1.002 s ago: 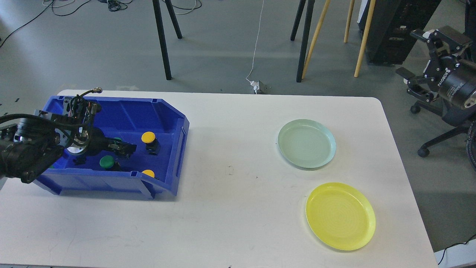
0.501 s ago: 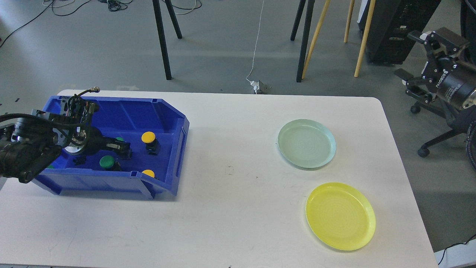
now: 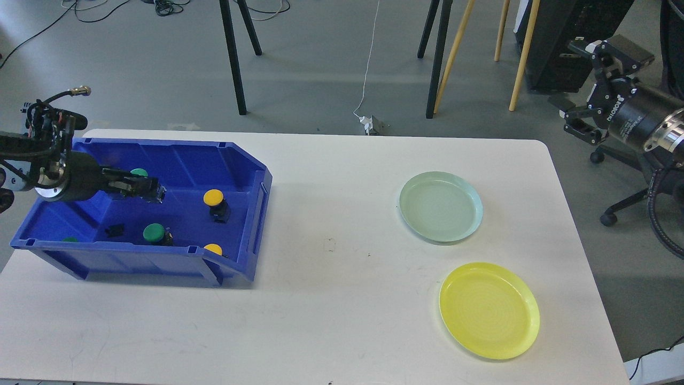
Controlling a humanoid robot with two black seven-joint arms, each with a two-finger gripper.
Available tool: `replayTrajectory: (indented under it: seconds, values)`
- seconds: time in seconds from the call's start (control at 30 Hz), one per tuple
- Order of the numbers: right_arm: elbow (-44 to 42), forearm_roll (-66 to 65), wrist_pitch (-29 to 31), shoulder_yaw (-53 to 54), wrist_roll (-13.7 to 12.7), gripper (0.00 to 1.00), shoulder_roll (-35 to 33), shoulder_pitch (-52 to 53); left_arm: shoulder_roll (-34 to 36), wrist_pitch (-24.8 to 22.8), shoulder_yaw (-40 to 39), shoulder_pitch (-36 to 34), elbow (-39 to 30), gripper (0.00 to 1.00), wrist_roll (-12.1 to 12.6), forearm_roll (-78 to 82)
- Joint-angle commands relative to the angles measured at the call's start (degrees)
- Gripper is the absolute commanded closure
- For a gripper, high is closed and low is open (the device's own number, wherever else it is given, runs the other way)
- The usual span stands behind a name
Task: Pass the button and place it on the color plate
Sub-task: 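Lift the green button up and toward the right gripper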
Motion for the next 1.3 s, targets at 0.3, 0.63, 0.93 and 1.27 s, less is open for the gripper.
replayTrajectory:
  seconds: [0.3, 0.63, 0.93, 1.27]
  values:
    - [0.2, -0.5, -5.1, 6.0, 5.3, 0.01, 3.3, 1.1, 7.2, 0.0, -14.0, -8.8, -5.7, 0.73, -0.3, -9.2]
    - [0.8, 0.6, -3.6, 6.5, -1.5, 0.01, 10.4, 1.4, -3.2, 0.0, -16.1, -17.3, -5.7, 0.73, 2.1, -18.0]
    - [7.8, 5.1, -0.4, 7.3, -4.1, 0.01, 10.7, 0.6, -14.8, 0.0, -17.1, -16.8, -5.9, 0.73, 0.5, -17.6]
    - [15.1, 6.2, -0.8, 9.1, -4.6, 0.01, 10.7, -2.3, -25.7, 12.3, -16.1, -15.7, -5.7, 0.73, -1.6, -11.3]
